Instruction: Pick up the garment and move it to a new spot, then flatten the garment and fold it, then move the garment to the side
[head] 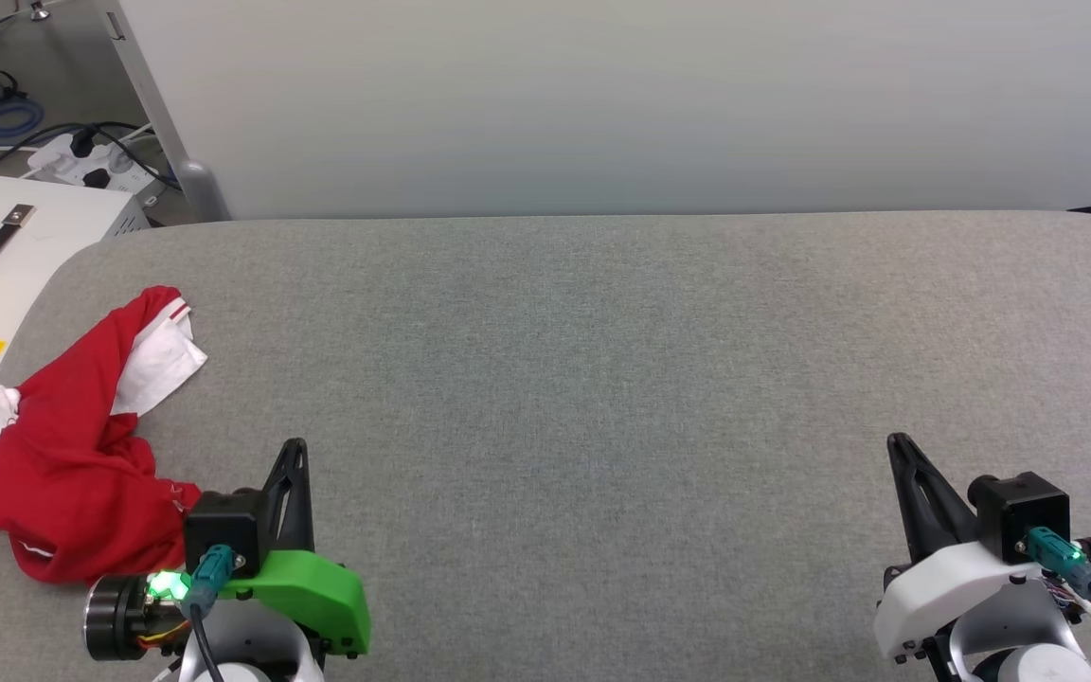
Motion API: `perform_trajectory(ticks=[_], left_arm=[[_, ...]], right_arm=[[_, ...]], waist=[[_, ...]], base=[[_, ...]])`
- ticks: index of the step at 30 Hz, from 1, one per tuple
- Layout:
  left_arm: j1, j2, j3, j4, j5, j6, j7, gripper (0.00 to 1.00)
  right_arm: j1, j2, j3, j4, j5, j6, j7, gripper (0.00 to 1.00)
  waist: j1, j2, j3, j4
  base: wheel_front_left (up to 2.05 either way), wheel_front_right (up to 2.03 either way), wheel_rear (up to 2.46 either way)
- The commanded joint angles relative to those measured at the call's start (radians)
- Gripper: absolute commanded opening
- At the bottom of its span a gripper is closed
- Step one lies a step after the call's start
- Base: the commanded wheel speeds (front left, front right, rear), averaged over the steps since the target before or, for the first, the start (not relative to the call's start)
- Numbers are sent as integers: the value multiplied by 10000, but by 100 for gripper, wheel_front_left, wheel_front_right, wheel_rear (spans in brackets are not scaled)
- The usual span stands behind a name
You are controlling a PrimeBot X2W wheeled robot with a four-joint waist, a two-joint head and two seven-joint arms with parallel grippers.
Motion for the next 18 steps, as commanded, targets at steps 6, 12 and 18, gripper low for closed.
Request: perform_trajectory(ticks=[6,12,18], left_arm=[[-180,-53,-7,-18,97,-41,-7,0],[-180,-53,-7,-18,97,-41,-7,0],[-180,-53,-7,-18,97,-41,-7,0]], right_arm=[[-163,-6,1,20,-95,-9,28,0],[-163,-6,1,20,-95,-9,28,0],[-163,-6,1,20,-95,-9,28,0]], waist=[[0,-1,0,0],[0,-1,0,0],[0,-1,0,0]], base=[[0,0,0],[0,0,0],[0,0,0]])
